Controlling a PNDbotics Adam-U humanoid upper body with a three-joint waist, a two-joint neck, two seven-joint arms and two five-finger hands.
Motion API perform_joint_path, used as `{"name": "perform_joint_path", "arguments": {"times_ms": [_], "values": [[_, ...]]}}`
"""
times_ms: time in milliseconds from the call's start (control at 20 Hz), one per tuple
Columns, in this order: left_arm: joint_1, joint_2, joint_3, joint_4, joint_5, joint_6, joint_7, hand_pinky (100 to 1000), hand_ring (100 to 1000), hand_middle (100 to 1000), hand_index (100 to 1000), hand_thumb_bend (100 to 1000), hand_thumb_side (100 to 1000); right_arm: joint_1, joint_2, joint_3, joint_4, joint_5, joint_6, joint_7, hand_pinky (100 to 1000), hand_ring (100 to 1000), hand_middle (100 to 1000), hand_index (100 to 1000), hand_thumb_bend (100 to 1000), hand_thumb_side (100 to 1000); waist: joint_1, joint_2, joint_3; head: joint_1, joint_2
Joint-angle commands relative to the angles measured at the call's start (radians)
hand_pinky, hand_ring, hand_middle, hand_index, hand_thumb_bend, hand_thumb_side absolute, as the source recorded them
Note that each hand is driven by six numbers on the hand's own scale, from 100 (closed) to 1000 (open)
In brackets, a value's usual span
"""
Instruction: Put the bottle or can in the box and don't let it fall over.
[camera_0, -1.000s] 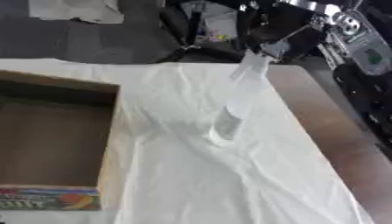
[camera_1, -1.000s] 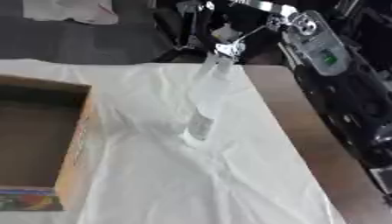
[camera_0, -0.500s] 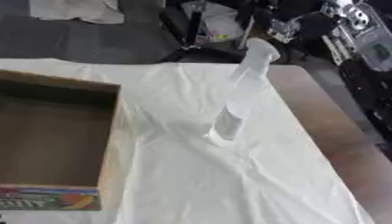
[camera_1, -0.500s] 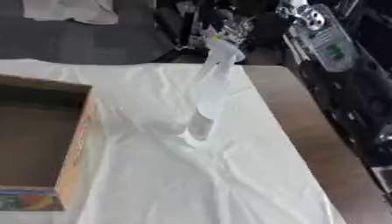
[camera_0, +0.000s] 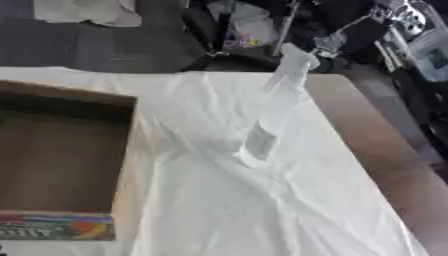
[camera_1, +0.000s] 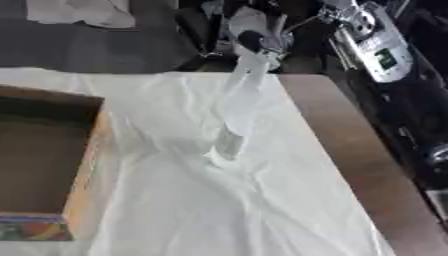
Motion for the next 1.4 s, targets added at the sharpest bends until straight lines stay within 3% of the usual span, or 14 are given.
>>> {"name": "perform_joint_path", "arguments": {"times_ms": [50, 350, 800, 1150, 1400], "values": [[0.003, -0.001, -0.001, 0.003, -0.008, 0.004, -0.005, 877, 834, 774, 781, 174, 873, 0.006, -0.064, -0.021, 0.000, 0.034, -0.090, 0.080, 811, 734, 681, 835, 371, 337, 0.004, -0.020, -0.005, 0.000, -0.004], [0.001, 0.000, -0.001, 0.002, -0.010, 0.005, -0.006, 877, 834, 775, 781, 174, 874, 0.045, -0.084, -0.019, -0.003, 0.081, -0.122, 0.073, 793, 719, 671, 840, 381, 323, 0.005, -0.019, -0.004, -0.001, -0.006], [-0.003, 0.000, -0.003, 0.001, -0.011, 0.006, -0.011, 877, 835, 776, 781, 172, 873, 0.064, -0.091, -0.011, 0.020, 0.149, -0.113, 0.033, 716, 626, 647, 820, 379, 356, 0.007, -0.016, -0.003, -0.005, -0.010], [-0.004, 0.000, -0.005, 0.000, -0.012, 0.007, -0.015, 877, 836, 778, 781, 171, 873, 0.054, -0.079, -0.004, 0.033, 0.168, -0.103, 0.000, 718, 633, 651, 827, 365, 318, 0.009, -0.014, -0.001, -0.010, -0.009], [-0.004, 0.000, -0.006, 0.000, -0.014, 0.008, -0.020, 877, 841, 780, 781, 171, 874, 0.052, -0.074, 0.001, 0.044, 0.194, -0.085, -0.022, 666, 584, 605, 795, 301, 321, 0.009, -0.012, -0.001, -0.011, -0.011]]}}
